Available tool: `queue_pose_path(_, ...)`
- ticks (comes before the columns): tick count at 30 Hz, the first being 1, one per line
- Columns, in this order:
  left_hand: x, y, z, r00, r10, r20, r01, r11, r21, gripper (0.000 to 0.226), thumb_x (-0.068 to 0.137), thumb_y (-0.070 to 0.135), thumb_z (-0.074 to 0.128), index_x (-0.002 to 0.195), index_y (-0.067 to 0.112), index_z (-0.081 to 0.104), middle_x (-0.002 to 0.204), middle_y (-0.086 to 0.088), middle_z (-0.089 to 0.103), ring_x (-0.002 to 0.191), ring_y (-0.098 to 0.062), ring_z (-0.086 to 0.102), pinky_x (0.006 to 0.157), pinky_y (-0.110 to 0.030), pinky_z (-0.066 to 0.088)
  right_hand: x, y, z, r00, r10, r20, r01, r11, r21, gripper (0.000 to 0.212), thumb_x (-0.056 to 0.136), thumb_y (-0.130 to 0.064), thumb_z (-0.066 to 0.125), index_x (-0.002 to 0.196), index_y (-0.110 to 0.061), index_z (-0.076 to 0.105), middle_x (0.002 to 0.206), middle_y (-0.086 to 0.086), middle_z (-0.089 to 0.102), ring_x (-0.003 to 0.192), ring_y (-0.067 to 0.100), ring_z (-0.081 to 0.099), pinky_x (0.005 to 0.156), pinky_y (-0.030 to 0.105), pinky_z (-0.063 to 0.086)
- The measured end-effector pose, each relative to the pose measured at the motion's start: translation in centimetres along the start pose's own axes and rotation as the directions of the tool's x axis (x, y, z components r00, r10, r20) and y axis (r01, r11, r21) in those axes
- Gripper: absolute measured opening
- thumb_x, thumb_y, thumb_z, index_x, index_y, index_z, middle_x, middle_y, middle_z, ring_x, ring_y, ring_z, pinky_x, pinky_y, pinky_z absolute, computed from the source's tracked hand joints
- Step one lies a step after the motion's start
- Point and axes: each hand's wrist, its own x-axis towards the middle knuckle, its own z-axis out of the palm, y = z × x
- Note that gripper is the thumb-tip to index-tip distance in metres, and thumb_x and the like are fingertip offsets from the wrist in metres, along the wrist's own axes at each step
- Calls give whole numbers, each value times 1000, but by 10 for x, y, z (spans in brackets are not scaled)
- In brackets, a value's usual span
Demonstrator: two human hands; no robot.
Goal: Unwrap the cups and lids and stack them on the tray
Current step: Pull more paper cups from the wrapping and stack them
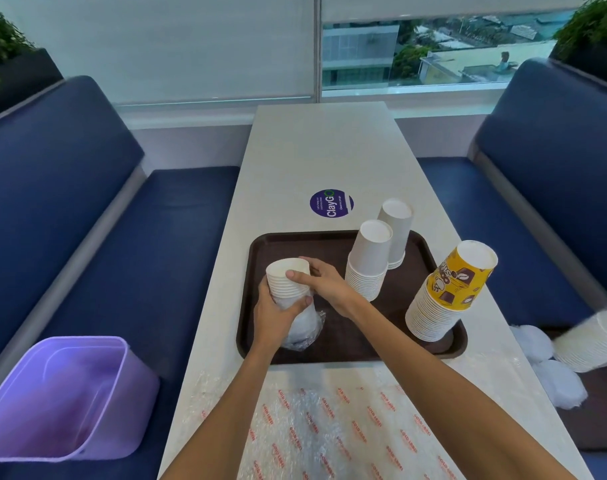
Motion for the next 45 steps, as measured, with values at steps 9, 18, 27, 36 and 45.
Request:
queue_pose_path(9,6,0,2,1000,-6,14,7,1000,-12,88,73,35,79,143,15,30,140,-7,46,125,-25,47,106,-38,40,7,10,-5,996,1,89,-19,978,206,46,88,-12,65,132,-11,49,128,6,58,119,21,53,98,28,46)
queue_pose_path(18,6,3,3,1000,-16,-20,16,1000,17,84,77,35,76,144,15,29,143,-8,43,128,-25,45,107,-36,36,10,10,-1,994,33,102,-59,963,262,52,88,-4,62,137,-5,45,134,12,54,124,26,49,104,34,43)
queue_pose_path(27,4,2,4,999,-35,-20,36,998,57,88,76,39,76,145,17,27,144,-7,42,128,-25,44,107,-36,36,8,12,5,999,51,3,-51,995,89,58,90,-21,62,140,-13,34,138,7,46,121,19,46,103,32,41)
queue_pose_path(36,2,2,7,1000,-9,-26,11,998,57,85,73,37,79,142,19,32,140,-4,46,126,-22,45,106,-34,36,7,-5,4,997,-31,-69,29,999,-30,74,76,-27,79,135,-14,38,133,4,50,113,14,50,92,23,45)
queue_pose_path(45,1,0,-1,999,23,22,-25,997,70,90,71,36,80,143,17,29,143,-5,43,128,-24,44,106,-33,36,2,-61,-9,926,-347,-150,271,887,-375,76,71,-35,82,134,-21,42,134,2,49,118,18,48,89,23,41)
